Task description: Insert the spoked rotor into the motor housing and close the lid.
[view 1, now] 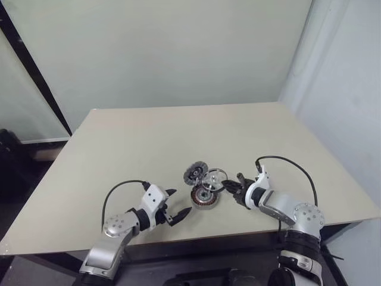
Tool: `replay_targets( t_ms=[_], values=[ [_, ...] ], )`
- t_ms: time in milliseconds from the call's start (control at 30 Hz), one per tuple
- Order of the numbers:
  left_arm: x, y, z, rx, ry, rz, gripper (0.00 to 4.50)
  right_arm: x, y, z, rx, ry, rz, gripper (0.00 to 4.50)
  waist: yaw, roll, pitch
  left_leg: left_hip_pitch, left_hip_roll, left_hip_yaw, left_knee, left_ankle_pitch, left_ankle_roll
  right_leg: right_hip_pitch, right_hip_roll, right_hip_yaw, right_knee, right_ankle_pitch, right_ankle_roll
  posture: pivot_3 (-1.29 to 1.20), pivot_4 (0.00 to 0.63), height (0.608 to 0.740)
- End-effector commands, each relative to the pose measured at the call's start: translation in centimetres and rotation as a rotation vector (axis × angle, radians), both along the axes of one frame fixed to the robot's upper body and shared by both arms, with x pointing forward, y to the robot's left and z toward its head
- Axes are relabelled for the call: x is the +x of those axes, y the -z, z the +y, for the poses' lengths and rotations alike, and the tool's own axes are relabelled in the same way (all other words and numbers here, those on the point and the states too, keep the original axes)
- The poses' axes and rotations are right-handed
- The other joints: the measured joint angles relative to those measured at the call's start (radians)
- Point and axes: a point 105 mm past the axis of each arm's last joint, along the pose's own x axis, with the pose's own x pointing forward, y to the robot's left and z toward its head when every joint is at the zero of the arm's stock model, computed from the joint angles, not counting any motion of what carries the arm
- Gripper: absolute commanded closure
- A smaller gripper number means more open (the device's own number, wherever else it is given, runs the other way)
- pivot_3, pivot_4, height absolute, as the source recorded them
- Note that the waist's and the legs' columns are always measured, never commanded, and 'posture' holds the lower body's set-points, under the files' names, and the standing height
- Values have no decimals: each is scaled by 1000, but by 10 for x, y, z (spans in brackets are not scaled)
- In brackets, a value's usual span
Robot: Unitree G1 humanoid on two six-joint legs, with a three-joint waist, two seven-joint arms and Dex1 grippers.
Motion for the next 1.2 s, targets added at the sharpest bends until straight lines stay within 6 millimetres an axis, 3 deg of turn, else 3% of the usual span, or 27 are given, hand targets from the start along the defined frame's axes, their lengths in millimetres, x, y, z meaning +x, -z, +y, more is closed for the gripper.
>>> replay_targets(
  t_ms=[33, 600, 1200],
  values=[
    [5, -11, 1, -6, 2, -45, 0, -11, -3, 27, 70, -60, -6, 4108, 0, 0, 0, 0, 0, 0, 0, 0, 0, 0, 0, 0, 0, 0, 0, 0, 0, 740],
    [4, -11, -1, -12, -1, -49, 0, -10, 6, 47, 45, -99, 8, 4108, 0, 0, 0, 0, 0, 0, 0, 0, 0, 0, 0, 0, 0, -1, -1, 0, 0, 740],
    [3, -12, -4, -16, 7, -51, 0, -4, 16, 39, 23, -61, 28, 4108, 0, 0, 0, 0, 1, 0, 0, 0, 0, 0, 0, 0, 0, -1, -1, 0, 0, 740]
  ],
)
